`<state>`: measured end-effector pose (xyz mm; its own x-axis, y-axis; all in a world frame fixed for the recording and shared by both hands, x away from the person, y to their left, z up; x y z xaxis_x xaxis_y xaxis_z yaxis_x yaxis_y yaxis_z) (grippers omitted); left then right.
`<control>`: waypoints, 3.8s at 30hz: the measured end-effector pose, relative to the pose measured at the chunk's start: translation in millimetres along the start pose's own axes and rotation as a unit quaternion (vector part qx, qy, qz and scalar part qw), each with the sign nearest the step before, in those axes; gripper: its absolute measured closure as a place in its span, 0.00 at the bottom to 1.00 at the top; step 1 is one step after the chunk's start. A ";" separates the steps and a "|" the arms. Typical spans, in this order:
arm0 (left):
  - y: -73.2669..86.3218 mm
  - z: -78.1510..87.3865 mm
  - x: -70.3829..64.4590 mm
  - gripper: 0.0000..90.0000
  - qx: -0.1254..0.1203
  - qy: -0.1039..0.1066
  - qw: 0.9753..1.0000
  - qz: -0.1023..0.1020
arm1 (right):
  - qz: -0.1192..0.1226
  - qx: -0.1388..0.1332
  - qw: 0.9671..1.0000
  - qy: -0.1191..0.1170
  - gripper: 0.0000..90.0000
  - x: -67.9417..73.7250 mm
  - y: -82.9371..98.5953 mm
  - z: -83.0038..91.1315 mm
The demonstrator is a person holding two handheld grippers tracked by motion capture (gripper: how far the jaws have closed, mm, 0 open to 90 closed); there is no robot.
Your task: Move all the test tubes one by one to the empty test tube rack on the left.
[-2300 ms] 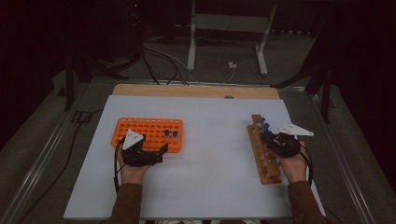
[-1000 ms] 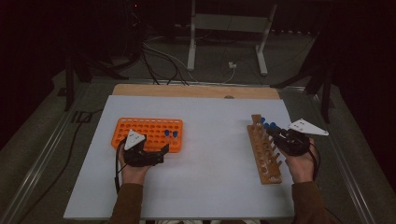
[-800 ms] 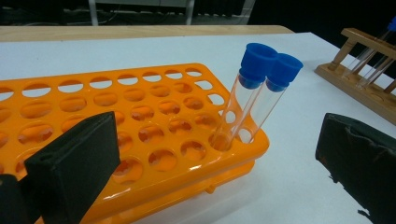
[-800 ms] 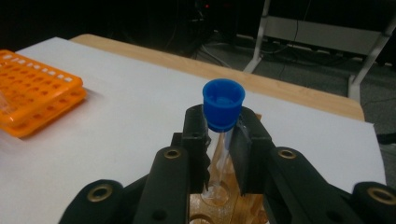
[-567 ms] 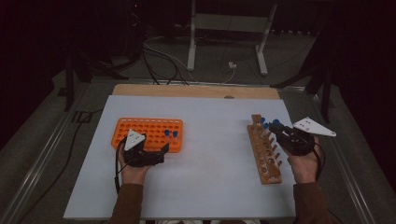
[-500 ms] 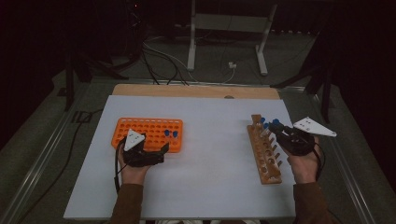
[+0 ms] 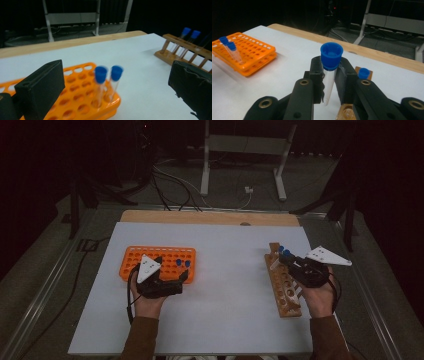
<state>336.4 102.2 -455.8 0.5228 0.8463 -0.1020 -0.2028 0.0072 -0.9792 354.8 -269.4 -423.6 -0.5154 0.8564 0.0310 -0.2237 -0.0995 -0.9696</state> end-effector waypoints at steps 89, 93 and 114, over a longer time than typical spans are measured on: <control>32.8 -100.3 -133.1 0.87 0.065 0.165 0.983 -0.052 | -0.023 0.029 0.992 -0.121 0.32 63.6 15.1 -25.9; 31.5 -97.0 -128.0 0.87 0.062 0.161 0.984 -0.047 | -0.013 0.028 0.994 -0.106 0.19 61.4 14.0 -25.4; 20.8 -72.5 -98.4 0.87 0.051 0.145 0.988 -0.034 | -0.017 0.022 0.998 -0.060 0.01 39.6 11.7 -21.0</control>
<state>340.8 -19.5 -478.8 0.7505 0.6536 -0.0977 -0.2335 0.1239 -0.9644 349.1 -226.1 -438.8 -0.6017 0.7931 0.0953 -0.2772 -0.0955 -0.9560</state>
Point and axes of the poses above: each handheld gripper's, and its own axes: z roughly backward along the jaws, y roughly out of its underside, x roughly to its left, the point moved 6 cm from there along -z, roughly forward along the jaws, and after that the axes turned 9 degrees about -x, right-handed, at the moved point
